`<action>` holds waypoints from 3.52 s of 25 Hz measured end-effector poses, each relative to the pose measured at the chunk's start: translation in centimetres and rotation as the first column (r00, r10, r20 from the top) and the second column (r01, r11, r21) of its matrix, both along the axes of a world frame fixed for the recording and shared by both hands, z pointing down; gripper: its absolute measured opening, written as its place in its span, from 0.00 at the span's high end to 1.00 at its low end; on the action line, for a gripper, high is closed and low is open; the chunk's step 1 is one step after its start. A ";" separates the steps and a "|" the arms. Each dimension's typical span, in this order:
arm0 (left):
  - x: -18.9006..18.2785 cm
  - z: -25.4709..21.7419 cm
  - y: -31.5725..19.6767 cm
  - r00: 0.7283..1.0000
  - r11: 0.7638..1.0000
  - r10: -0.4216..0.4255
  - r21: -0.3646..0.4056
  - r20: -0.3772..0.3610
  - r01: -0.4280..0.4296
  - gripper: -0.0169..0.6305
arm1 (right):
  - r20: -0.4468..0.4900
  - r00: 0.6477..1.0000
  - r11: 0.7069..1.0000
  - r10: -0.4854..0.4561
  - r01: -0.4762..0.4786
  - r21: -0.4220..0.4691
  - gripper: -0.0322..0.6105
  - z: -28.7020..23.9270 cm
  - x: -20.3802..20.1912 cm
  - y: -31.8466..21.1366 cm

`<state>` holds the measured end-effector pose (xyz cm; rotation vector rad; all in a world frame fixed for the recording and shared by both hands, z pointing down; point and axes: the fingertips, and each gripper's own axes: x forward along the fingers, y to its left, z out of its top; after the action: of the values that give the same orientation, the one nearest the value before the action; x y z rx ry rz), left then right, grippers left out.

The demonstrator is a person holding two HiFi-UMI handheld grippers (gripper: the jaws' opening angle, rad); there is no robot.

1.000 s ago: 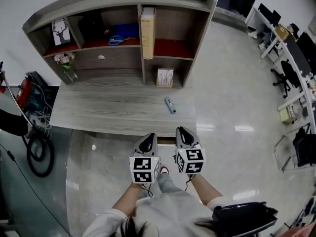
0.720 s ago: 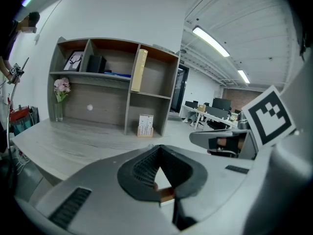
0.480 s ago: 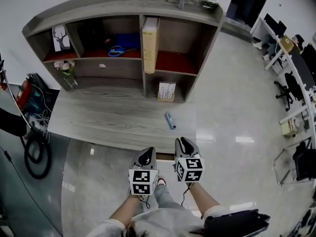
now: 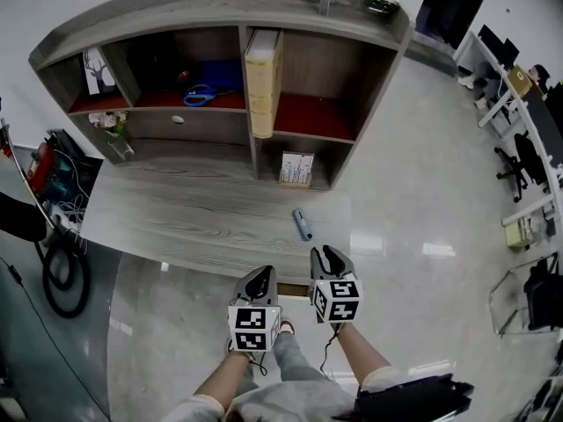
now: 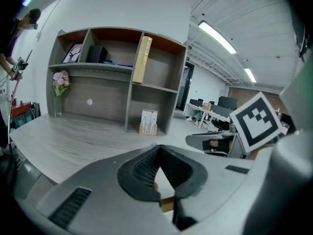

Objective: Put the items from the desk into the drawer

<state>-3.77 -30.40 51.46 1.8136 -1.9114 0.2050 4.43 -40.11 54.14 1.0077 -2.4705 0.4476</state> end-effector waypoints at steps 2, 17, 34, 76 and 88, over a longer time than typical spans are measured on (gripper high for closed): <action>-0.1 0.5 -0.4 1.000 1.000 -0.007 -0.005 -0.002 0.007 0.98 | -0.007 1.000 1.000 -0.011 0.011 -0.012 0.82 0.7 -0.3 -0.6; -1.6 3.9 -2.5 0.999 0.997 -0.037 -0.062 -0.021 0.036 0.98 | -0.084 0.993 0.994 -0.077 0.069 -0.087 0.79 6.7 -2.2 -4.0; -3.4 6.9 -4.4 0.996 0.993 -0.081 -0.090 -0.049 0.076 0.98 | -0.209 0.966 0.985 -0.154 0.134 -0.105 0.76 11.7 -4.2 -5.9; -4.3 8.3 -2.1 0.990 0.985 -0.123 -0.125 -0.062 0.115 0.98 | -0.288 0.944 0.984 -0.162 0.130 -0.126 0.76 13.0 -3.9 -6.1; -3.5 6.9 -0.2 0.994 0.989 -0.100 -0.114 -0.046 0.094 0.98 | -0.267 0.954 0.989 -0.133 0.109 -0.102 0.76 10.4 -2.6 -3.9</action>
<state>-7.29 -30.62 58.35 1.6334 -1.9077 0.2254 1.88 -44.01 64.55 0.8173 -2.2299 0.3466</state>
